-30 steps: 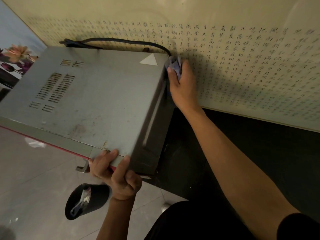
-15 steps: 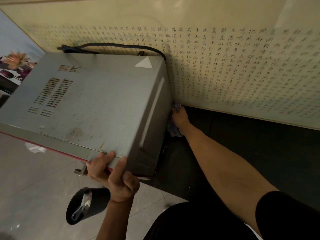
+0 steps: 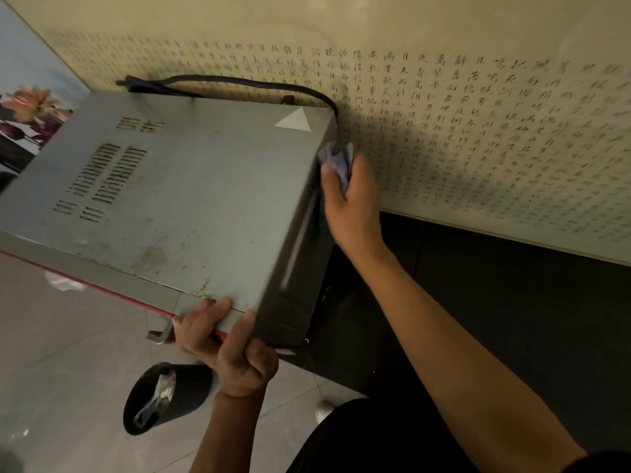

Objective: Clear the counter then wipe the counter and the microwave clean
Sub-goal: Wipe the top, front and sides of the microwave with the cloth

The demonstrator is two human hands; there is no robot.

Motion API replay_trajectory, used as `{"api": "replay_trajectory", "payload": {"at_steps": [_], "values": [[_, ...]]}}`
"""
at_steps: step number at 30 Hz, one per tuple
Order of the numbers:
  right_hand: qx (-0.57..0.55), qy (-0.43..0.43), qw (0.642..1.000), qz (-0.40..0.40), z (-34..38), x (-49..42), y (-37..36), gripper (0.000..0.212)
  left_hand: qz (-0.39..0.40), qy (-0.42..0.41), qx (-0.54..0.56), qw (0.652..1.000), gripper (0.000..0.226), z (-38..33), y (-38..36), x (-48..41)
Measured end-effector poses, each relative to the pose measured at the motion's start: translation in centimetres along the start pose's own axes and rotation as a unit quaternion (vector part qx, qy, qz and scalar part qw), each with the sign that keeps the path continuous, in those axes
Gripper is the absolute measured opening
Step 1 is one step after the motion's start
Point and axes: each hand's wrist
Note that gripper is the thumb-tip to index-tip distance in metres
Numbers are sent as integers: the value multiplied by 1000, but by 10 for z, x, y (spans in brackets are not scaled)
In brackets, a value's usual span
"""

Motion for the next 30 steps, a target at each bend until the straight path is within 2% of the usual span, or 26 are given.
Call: {"api": "replay_trajectory", "payload": {"at_steps": [3,6,11,18,23,27,30], "values": [[-13,23,999,37,7,42,-3,25,5,-12,5,1000,20,0,1,0],[-34,35,998,33,9,63,-6,32,0,-14,6,1000,21,1,0,-3],[12,23,1000,-17,6,27,-11,15,-5,-13,9,1000,21,-3,0,-6],[12,-69,994,-86,11,-29,-9,21,10,7,9,1000,23,-4,2,-7],[-43,-25,998,-23,18,61,-16,19,14,13,6,1000,23,-3,2,-7],[-76,20,995,62,8,150,-20,29,18,4,0,1000,23,-3,2,-9],[-81,42,990,108,2,168,-19,28,28,14,0,1000,23,-4,4,-10]]}}
Point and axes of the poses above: each hand's wrist, its own x-axis away from the middle knuckle, its own y-axis out of the back of the hand, z = x × y, and after that the axes turned 3 degrees about -y, right-handed
